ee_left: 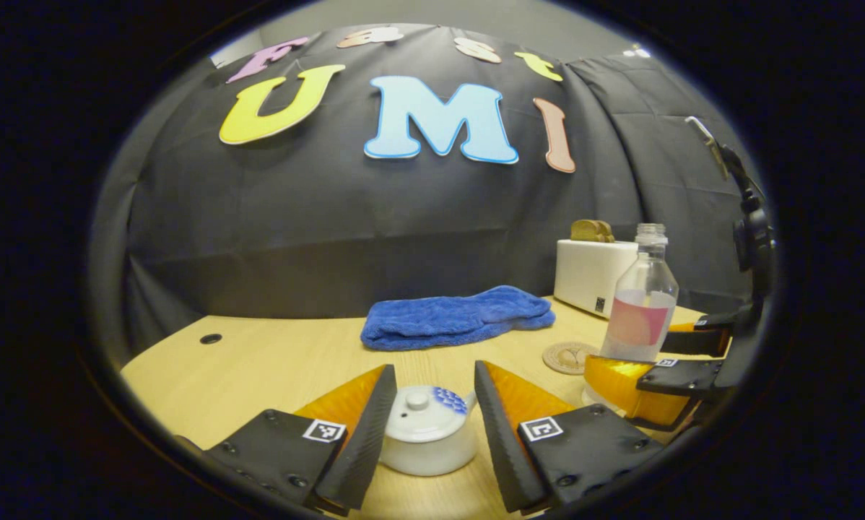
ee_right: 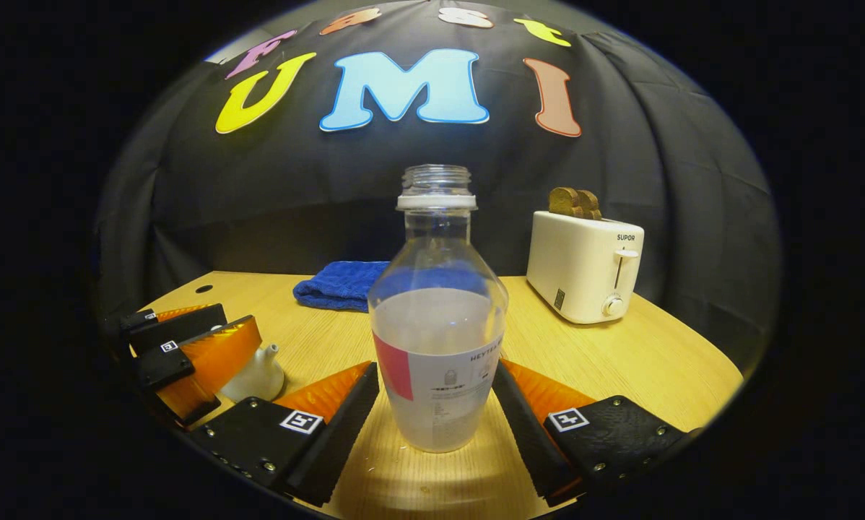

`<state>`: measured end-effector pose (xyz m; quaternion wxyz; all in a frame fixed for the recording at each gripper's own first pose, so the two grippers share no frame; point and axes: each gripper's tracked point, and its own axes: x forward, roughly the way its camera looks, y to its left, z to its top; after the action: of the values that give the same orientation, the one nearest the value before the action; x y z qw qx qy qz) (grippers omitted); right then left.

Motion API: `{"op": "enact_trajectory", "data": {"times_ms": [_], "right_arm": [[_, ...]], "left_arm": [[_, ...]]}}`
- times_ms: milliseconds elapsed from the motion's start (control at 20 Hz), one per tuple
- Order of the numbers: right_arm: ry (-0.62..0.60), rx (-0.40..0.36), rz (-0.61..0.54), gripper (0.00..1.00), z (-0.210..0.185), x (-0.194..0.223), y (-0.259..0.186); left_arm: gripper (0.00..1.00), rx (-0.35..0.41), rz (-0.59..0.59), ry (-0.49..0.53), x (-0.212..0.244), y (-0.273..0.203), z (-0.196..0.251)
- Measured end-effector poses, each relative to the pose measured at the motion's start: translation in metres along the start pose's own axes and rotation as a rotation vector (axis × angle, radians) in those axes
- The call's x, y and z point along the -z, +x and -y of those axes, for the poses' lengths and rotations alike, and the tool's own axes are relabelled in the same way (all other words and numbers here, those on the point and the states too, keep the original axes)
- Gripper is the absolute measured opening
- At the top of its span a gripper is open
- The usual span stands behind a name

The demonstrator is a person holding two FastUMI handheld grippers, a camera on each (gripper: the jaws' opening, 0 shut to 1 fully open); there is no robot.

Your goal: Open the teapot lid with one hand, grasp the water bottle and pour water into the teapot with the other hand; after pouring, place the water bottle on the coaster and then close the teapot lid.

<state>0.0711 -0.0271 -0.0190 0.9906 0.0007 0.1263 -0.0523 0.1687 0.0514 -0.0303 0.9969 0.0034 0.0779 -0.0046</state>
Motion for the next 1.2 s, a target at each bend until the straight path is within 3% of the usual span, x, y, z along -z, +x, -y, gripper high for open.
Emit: {"op": "enact_trajectory", "data": {"times_ms": [100, 150, 300, 350, 400, 500, 650, 1200], "right_arm": [[0.002, 0.001, -0.002, 0.97, 0.002, 0.001, 0.002], [0.007, 0.0, -0.002, 0.89, 0.002, 0.0, 0.001], [0.013, -0.004, -0.005, 0.84, 0.001, -0.001, 0.0], [0.013, -0.002, -0.004, 0.85, 0.002, 0.001, 0.002], [0.013, -0.003, -0.004, 0.77, 0.001, 0.001, 0.002], [0.012, -0.003, -0.006, 0.77, 0.002, 0.002, 0.002], [0.012, -0.004, -0.008, 0.77, 0.001, 0.002, 0.001], [-0.019, -0.027, 0.009, 0.77, -0.003, 0.0, -0.001]], "left_arm": [[0.48, -0.016, -0.002, 0.01, -0.001, 0.003, -0.005], [0.36, -0.013, -0.001, 0.009, 0.0, 0.0, 0.0], [0.37, -0.02, -0.013, 0.032, 0.0, 0.0, -0.002], [0.37, -0.063, -0.009, 0.057, 0.0, -0.001, -0.011], [0.31, -0.064, -0.006, 0.046, -0.002, 0.001, -0.011], [0.17, -0.057, 0.001, 0.037, -0.001, 0.0, -0.009], [0.21, -0.059, 0.005, 0.023, 0.0, 0.0, -0.01], [0.17, -0.024, 0.033, -0.048, -0.003, -0.006, -0.011]]}}
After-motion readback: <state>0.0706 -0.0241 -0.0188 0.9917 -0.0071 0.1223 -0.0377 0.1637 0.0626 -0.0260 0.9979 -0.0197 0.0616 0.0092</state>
